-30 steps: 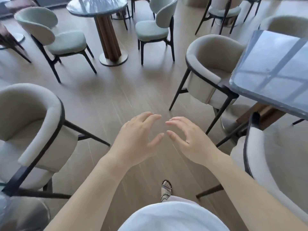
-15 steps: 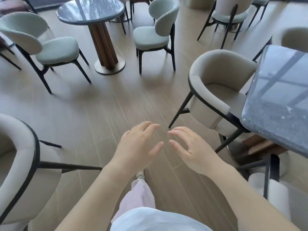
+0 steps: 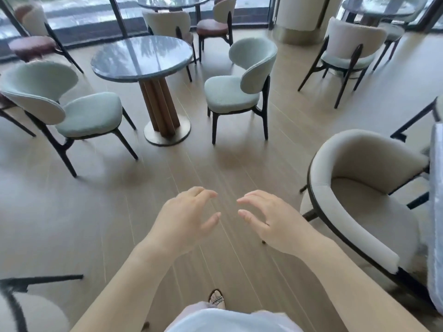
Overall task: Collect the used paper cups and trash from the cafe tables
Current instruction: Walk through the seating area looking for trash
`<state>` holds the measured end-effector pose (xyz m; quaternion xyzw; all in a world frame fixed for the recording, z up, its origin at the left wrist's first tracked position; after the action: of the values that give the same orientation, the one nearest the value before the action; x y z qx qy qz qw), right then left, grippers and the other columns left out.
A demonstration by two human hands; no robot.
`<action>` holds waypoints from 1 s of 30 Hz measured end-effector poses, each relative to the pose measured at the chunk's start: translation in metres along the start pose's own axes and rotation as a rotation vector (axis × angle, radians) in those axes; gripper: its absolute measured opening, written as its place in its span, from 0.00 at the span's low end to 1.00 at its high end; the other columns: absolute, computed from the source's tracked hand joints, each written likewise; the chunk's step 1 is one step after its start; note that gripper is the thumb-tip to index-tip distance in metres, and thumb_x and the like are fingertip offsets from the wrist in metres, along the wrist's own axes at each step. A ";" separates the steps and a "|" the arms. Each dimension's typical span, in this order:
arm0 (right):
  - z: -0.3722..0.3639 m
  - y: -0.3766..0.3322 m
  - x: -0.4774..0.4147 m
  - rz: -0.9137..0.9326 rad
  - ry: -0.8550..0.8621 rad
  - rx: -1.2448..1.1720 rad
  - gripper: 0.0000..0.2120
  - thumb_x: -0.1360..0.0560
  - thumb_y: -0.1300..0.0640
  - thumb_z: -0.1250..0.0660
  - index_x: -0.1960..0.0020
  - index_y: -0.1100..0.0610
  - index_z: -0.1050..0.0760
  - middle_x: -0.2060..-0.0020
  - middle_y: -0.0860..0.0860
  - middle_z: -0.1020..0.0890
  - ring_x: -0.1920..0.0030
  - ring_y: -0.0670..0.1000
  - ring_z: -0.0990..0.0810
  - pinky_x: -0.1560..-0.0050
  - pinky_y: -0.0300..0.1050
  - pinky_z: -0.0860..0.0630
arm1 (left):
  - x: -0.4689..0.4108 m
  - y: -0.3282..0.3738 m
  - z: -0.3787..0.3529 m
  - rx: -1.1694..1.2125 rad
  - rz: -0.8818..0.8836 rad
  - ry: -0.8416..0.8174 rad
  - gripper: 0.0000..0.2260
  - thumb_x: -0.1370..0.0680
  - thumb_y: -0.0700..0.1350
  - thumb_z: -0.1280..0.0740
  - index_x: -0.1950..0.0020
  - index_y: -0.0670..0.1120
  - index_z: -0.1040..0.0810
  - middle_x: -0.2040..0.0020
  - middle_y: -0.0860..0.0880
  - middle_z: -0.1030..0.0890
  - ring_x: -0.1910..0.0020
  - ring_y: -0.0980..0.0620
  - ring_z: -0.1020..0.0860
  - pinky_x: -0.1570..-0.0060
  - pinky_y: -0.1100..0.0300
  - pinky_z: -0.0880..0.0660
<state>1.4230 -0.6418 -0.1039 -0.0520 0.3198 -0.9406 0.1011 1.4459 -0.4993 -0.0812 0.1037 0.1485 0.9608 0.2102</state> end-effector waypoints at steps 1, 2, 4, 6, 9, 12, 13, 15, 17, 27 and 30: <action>0.005 0.007 -0.016 -0.013 0.006 -0.008 0.16 0.23 0.44 0.44 0.39 0.48 0.29 0.42 0.41 0.26 0.40 0.43 0.29 0.40 0.44 0.30 | -0.019 -0.003 0.003 -0.004 -0.013 -0.010 0.20 0.23 0.58 0.41 0.32 0.56 0.34 0.33 0.59 0.32 0.43 0.55 0.27 0.43 0.61 0.32; 0.010 0.015 -0.029 -0.027 0.010 -0.024 0.16 0.23 0.44 0.44 0.39 0.48 0.28 0.42 0.41 0.26 0.41 0.43 0.29 0.41 0.43 0.30 | -0.037 -0.006 0.006 -0.004 -0.025 -0.024 0.20 0.23 0.58 0.40 0.32 0.56 0.34 0.33 0.59 0.32 0.42 0.55 0.27 0.43 0.60 0.32; 0.020 0.029 -0.051 -0.045 0.027 -0.067 0.15 0.23 0.44 0.44 0.40 0.48 0.28 0.43 0.40 0.25 0.42 0.40 0.29 0.41 0.38 0.32 | -0.071 -0.007 0.008 -0.006 -0.052 -0.053 0.20 0.23 0.58 0.40 0.32 0.56 0.34 0.33 0.59 0.32 0.39 0.55 0.29 0.42 0.60 0.32; 0.035 0.047 -0.074 -0.072 0.067 -0.102 0.15 0.23 0.44 0.44 0.41 0.48 0.27 0.44 0.40 0.25 0.43 0.38 0.29 0.42 0.33 0.33 | -0.110 -0.006 0.008 -0.014 -0.092 -0.077 0.20 0.23 0.58 0.41 0.32 0.57 0.35 0.33 0.59 0.32 0.37 0.56 0.31 0.41 0.59 0.32; 0.059 0.084 -0.113 -0.123 0.128 -0.137 0.15 0.23 0.45 0.42 0.42 0.50 0.25 0.45 0.41 0.24 0.43 0.38 0.28 0.42 0.36 0.32 | -0.174 0.002 0.009 -0.018 -0.152 -0.108 0.20 0.23 0.58 0.41 0.32 0.57 0.35 0.33 0.59 0.32 0.37 0.55 0.30 0.41 0.58 0.31; 0.083 0.126 -0.158 -0.145 0.160 -0.141 0.14 0.23 0.46 0.42 0.42 0.50 0.25 0.45 0.40 0.24 0.44 0.39 0.28 0.43 0.39 0.30 | -0.245 0.015 0.008 -0.028 -0.207 -0.121 0.19 0.23 0.58 0.41 0.33 0.57 0.35 0.33 0.59 0.32 0.38 0.55 0.30 0.42 0.58 0.31; 0.092 0.141 -0.174 -0.151 0.166 -0.138 0.14 0.23 0.46 0.42 0.42 0.50 0.25 0.45 0.40 0.24 0.44 0.39 0.27 0.43 0.40 0.30 | -0.270 0.020 0.007 -0.028 -0.221 -0.127 0.19 0.23 0.58 0.41 0.33 0.58 0.34 0.34 0.59 0.32 0.39 0.55 0.30 0.43 0.58 0.31; 0.116 0.174 -0.207 -0.167 0.185 -0.120 0.14 0.23 0.46 0.41 0.42 0.49 0.26 0.45 0.40 0.24 0.44 0.39 0.27 0.45 0.40 0.29 | -0.324 0.033 0.006 -0.034 -0.242 -0.138 0.19 0.23 0.58 0.41 0.33 0.58 0.35 0.33 0.59 0.32 0.39 0.55 0.29 0.43 0.58 0.31; 0.145 0.206 -0.238 -0.185 0.203 -0.102 0.13 0.23 0.47 0.41 0.42 0.49 0.26 0.45 0.41 0.24 0.44 0.40 0.28 0.46 0.37 0.30 | -0.378 0.052 0.008 -0.047 -0.272 -0.143 0.19 0.23 0.57 0.41 0.32 0.58 0.36 0.32 0.58 0.33 0.36 0.55 0.31 0.40 0.57 0.32; 0.261 0.332 -0.344 -0.292 0.301 -0.122 0.12 0.23 0.47 0.40 0.42 0.47 0.26 0.44 0.39 0.25 0.43 0.40 0.28 0.44 0.38 0.30 | -0.574 0.131 0.031 -0.024 -0.413 -0.151 0.21 0.23 0.57 0.41 0.31 0.57 0.37 0.33 0.59 0.32 0.42 0.55 0.28 0.43 0.57 0.31; 0.278 0.359 -0.381 -0.296 0.291 -0.118 0.12 0.24 0.47 0.40 0.42 0.47 0.26 0.45 0.38 0.26 0.44 0.39 0.28 0.46 0.37 0.30 | -0.621 0.130 0.029 -0.017 -0.400 -0.171 0.22 0.23 0.57 0.41 0.31 0.57 0.38 0.33 0.59 0.32 0.40 0.55 0.29 0.43 0.57 0.30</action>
<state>1.8955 -0.9995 -0.1168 0.0322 0.3746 -0.9224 -0.0886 1.9581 -0.8745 -0.0961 0.1516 0.1394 0.8889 0.4091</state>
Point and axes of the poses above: each hand's wrist, its own x-axis away from the middle knuckle, its own z-axis out of the back of the hand, y = z × x, the point moved 9 cm from there along -x, towards the middle knuckle
